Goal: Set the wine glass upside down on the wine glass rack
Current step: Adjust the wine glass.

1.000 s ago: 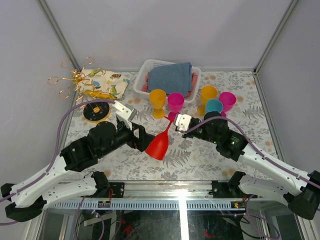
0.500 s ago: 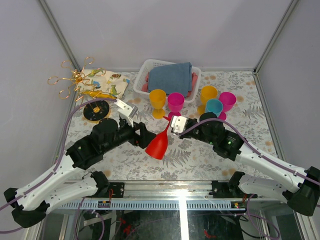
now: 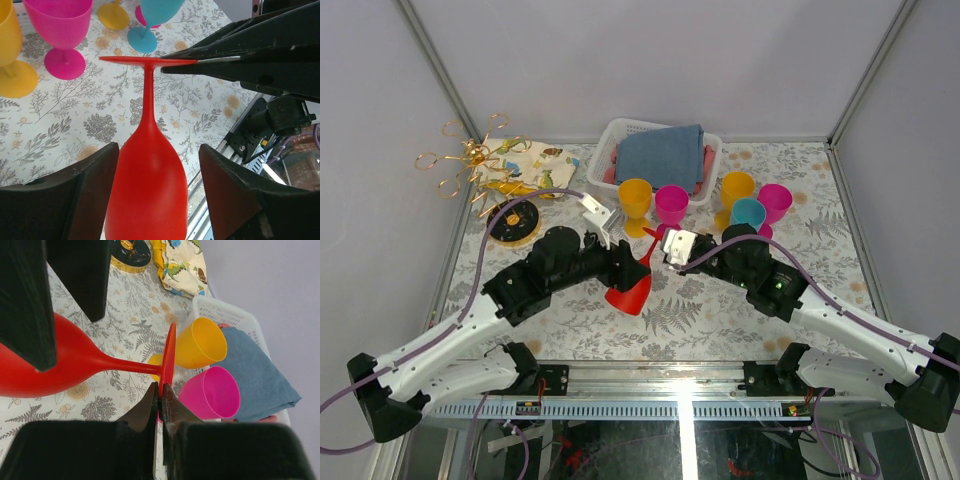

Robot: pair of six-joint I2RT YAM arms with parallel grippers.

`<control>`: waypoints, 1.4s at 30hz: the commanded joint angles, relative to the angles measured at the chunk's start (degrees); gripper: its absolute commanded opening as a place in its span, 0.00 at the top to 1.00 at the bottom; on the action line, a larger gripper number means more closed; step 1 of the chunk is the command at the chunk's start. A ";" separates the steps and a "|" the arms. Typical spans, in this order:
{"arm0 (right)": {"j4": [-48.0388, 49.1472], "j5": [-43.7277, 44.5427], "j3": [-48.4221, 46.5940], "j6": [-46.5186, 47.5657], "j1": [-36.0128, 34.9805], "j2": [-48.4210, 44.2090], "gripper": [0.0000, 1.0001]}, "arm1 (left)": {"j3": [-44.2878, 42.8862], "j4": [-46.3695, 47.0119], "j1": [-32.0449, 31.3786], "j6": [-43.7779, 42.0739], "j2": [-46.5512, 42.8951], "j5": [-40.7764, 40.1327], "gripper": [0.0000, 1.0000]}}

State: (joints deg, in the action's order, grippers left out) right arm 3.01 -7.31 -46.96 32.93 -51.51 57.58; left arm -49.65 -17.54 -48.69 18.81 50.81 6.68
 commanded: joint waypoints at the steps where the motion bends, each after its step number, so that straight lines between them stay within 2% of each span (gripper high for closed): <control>1: 4.62 -2.71 -2.52 -1.65 -0.52 -1.07 1.00 | 0.56 8.15 0.48 -0.70 1.43 3.16 0.38; 10: 5.92 -4.02 -2.24 -3.90 -0.48 -1.59 1.00 | 0.14 10.18 0.70 -1.84 5.71 4.80 0.56; 19: 6.29 -2.78 -2.07 -6.32 -0.51 -2.25 1.00 | 0.86 11.48 0.70 -1.81 6.14 4.40 0.72; 21: 6.58 -2.01 -2.02 -7.37 -0.52 -2.38 1.00 | 1.18 11.67 0.68 -1.62 5.93 4.17 0.78; 25: 7.87 -1.69 -1.55 -9.97 -0.49 -2.65 1.00 | 1.51 11.37 0.69 -1.27 5.82 2.58 1.00; 35: 9.95 -1.20 -1.09 -13.90 -0.52 -2.08 0.99 | 2.17 12.61 0.68 -0.97 4.92 2.40 1.00; 39: 9.91 -0.52 -1.51 -14.38 -0.52 -1.76 0.89 | 2.04 11.75 0.70 -1.34 4.35 0.66 1.00; 42: 10.77 -1.38 -1.96 -14.42 -0.52 -1.20 0.75 | 2.05 11.00 0.70 -1.68 3.42 -1.13 1.00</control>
State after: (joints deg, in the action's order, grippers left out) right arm 5.63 -8.60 -46.96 20.78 -51.59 56.51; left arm -48.34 -8.03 -48.05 18.35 55.77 7.81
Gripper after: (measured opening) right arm 0.189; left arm 0.055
